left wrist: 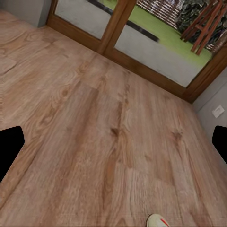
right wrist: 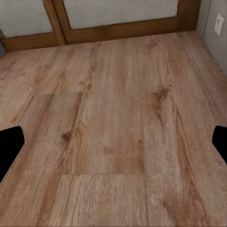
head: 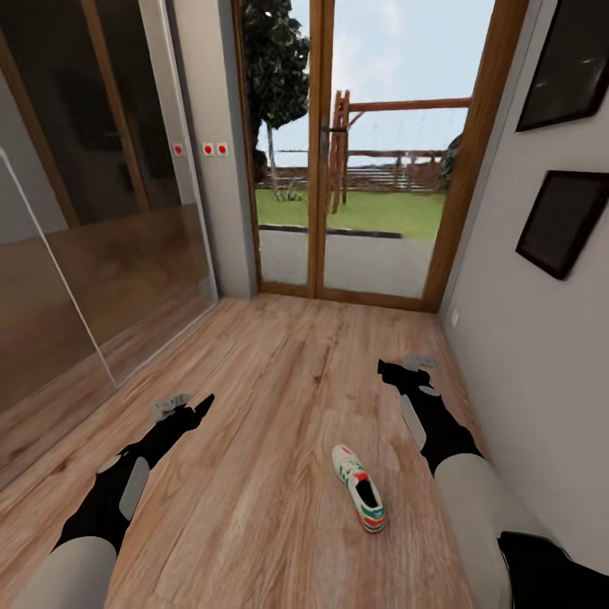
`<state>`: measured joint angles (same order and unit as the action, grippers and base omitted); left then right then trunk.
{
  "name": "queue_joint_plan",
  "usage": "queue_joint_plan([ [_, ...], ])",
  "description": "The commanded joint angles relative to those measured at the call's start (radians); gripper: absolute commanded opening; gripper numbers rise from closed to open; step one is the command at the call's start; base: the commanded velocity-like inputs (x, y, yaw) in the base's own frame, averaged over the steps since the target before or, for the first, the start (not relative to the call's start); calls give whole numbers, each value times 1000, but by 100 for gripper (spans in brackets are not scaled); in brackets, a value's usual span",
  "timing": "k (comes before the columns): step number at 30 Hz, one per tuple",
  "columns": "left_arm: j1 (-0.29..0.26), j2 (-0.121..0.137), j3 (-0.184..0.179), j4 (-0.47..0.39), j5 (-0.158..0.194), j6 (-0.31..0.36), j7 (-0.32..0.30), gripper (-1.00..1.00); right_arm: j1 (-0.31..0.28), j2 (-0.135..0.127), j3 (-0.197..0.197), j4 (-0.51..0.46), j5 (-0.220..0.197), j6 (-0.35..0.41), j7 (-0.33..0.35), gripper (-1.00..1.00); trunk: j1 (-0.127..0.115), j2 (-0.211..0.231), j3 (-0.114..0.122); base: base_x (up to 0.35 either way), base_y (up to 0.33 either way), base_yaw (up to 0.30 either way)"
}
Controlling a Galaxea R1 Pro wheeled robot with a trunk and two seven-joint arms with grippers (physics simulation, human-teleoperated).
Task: Pick up the two gym shoes and the two sandals from the corridor floor and place them onto the hallstand (shoe rack) in the corridor, making sure they are on the rack and not on the floor. Arrange them so the two gym shoes are next to each other and the two sandals are next to each other.
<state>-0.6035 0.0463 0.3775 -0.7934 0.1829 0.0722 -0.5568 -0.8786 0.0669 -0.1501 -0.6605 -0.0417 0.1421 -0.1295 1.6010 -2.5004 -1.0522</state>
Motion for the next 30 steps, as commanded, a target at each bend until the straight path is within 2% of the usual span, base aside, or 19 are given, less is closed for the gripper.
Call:
queue_joint_plan([
  [1,-1,0,2,0,9,8,-6,100,0,1,-2,-2,-4,5,-2,100,0,0,-1,339,-108,234],
  [9,-1,0,3,0,9,8,-6,100,0,1,-2,-2,-4,5,-2,100,0,0,-1,275,-92,166],
  [14,0,0,2,0,8,8,-6,100,0,1,-2,-2,-4,5,-3,100,0,0,-1,73,-91,13],
  [22,-1,0,3,0,9,8,-6,100,0,1,-2,-2,-4,5,-4,100,0,0,-1,63,-221,1],
  [30,-1,0,3,0,9,8,-6,100,0,3,-2,-3,-4,5,-5,100,0,0,-1,8,-48,0],
])
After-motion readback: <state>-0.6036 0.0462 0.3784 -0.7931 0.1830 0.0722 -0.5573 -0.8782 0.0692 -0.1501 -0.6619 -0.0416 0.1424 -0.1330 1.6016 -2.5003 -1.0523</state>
